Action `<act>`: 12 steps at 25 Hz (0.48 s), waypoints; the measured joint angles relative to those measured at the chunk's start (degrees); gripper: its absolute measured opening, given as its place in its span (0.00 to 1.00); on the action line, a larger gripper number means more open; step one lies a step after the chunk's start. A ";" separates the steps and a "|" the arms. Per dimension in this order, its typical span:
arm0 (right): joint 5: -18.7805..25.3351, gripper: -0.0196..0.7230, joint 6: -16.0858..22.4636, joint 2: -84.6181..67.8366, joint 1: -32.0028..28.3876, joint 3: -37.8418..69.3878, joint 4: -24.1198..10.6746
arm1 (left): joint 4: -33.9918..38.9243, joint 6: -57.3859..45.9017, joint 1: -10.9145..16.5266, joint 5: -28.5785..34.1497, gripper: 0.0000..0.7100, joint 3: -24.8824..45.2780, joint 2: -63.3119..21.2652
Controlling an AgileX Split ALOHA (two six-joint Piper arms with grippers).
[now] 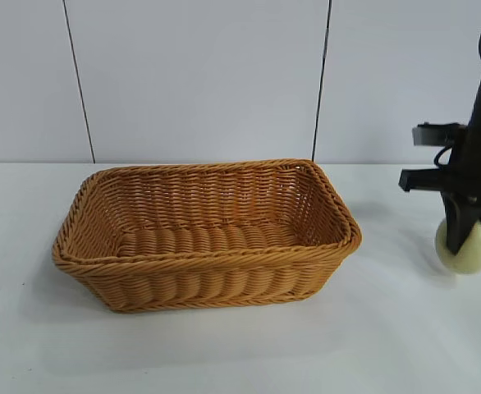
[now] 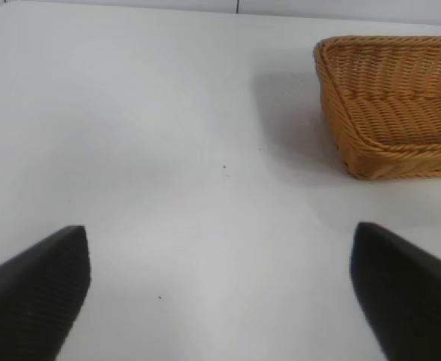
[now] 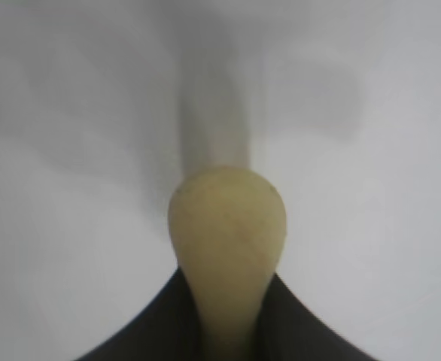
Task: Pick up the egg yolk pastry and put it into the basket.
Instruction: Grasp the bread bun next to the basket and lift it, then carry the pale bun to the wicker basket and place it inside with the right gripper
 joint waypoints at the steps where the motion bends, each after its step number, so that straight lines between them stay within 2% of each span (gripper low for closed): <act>1: 0.93 0.15 0.00 -1.21 0.00 -1.73 0.00 | 0.00 0.00 0.00 0.00 0.95 0.00 0.00; 8: 7.69 0.15 0.00 -4.38 0.08 -12.20 0.48 | 0.00 0.00 0.00 0.00 0.95 0.00 0.00; 12: 8.32 0.15 0.00 -4.38 2.51 -15.06 1.11 | 0.00 0.00 0.00 0.00 0.95 0.00 0.00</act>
